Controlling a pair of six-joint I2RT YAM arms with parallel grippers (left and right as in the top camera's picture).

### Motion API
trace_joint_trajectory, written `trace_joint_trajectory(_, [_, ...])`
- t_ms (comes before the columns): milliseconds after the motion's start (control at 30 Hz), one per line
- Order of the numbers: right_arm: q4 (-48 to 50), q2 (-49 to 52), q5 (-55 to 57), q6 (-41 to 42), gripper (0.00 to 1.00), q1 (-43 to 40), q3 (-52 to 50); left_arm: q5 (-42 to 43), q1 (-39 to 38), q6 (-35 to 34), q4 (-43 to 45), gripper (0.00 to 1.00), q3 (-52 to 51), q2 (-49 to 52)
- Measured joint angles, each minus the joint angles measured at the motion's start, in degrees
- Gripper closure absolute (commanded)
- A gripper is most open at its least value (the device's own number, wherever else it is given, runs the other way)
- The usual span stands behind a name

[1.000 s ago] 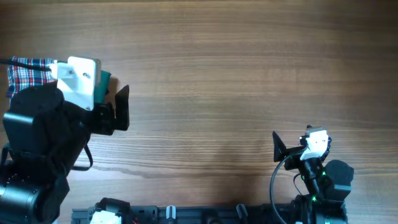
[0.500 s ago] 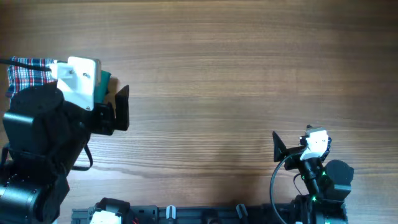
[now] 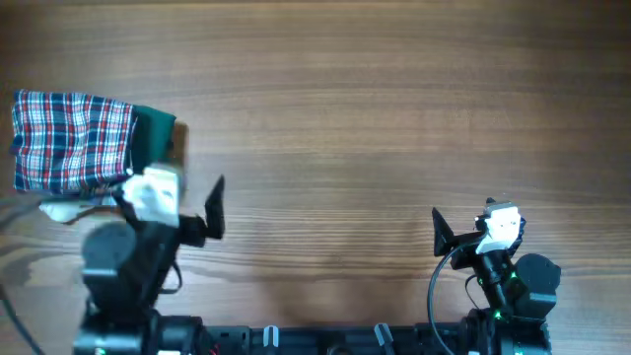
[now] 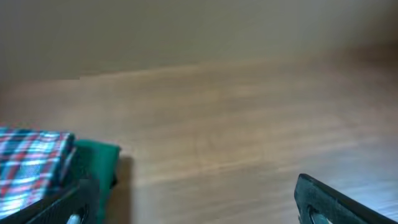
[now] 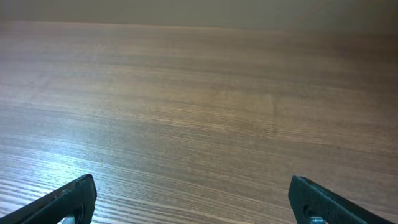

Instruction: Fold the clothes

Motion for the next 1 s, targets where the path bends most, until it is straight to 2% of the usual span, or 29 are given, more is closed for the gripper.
trace_joint_trajectory(167, [0.0,-0.02,0.0,0.0,0.0,0.0,0.0,1.18,0.02,0.15,6.67,0.0,-13.31,-12.22])
trace_joint_trajectory(333, [0.0,-0.09,0.0,0.0,0.0,0.0,0.0,1.51,0.0,0.15,9.42,0.0,-21.75,-24.59])
trace_joint_trajectory(600, [-0.02,-0.11,0.0,0.0,0.0,0.0,0.0,1.9,0.0,0.15,14.51,0.0,-31.19,-25.31])
trace_joint_trajectory(1000, [-0.02,-0.11,0.0,0.0,0.0,0.0,0.0,1.9,0.0,0.13,15.06,0.0,-31.5,-25.24])
